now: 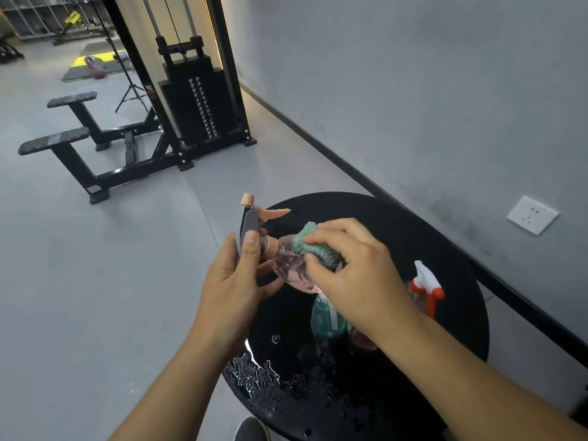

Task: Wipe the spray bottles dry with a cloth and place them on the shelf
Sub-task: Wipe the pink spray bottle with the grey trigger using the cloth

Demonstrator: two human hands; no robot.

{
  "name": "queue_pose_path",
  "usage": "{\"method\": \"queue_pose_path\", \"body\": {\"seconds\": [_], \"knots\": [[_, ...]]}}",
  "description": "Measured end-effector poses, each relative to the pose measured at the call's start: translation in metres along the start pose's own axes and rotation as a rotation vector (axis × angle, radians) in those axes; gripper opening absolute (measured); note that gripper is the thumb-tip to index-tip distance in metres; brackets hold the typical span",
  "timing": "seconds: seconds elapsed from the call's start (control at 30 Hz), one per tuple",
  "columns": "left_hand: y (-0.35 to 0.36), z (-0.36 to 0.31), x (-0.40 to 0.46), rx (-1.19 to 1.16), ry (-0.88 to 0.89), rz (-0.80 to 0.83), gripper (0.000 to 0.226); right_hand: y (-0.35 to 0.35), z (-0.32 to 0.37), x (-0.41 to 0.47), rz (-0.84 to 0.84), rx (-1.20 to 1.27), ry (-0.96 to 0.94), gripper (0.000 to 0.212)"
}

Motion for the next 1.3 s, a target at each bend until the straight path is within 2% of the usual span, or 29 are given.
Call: {"method": "queue_pose_path", "body": {"seconds": [0.13, 0.33, 0.53, 0.7, 0.9, 1.1, 1.3], "knots": [[0.003, -0.002, 0.001, -0.033, -0.006, -0.049, 0.029, -0.006, -0.009, 0.001, -0.058, 0.041, 0.077, 0.022], [0.010, 0.004, 0.000, -0.005, -0.038, -0.062, 0.033, 0.005, 0.009, -0.006, 0.040, -0.052, -0.116, 0.026], [0.010, -0.001, 0.001, -0.022, -0.026, -0.101, 0.034, -0.004, -0.002, -0.006, -0.071, -0.049, -0.005, 0.022], [0.015, 0.005, -0.001, -0.005, -0.044, -0.078, 0.033, 0.006, 0.009, -0.008, 0.039, -0.111, -0.146, 0.026], [0.014, -0.001, 0.002, -0.050, -0.039, -0.094, 0.032, -0.008, -0.005, -0.003, -0.075, -0.021, 0.018, 0.022], [0.019, 0.003, 0.001, -0.033, -0.047, -0.049, 0.031, 0.000, 0.005, -0.004, 0.033, -0.099, -0.112, 0.027], [0.014, -0.001, 0.005, -0.091, -0.068, -0.062, 0.032, -0.010, -0.005, -0.002, -0.067, -0.042, 0.001, 0.026]]}}
Point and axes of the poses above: each hand's wrist, its own x-axis towards the middle knuckle, its own y-axis out of the palm, z = x × y, the point moved 2 cm from there along x, towards the middle knuckle, and after that the axes turned 3 degrees about z, right-handed, at the moved point
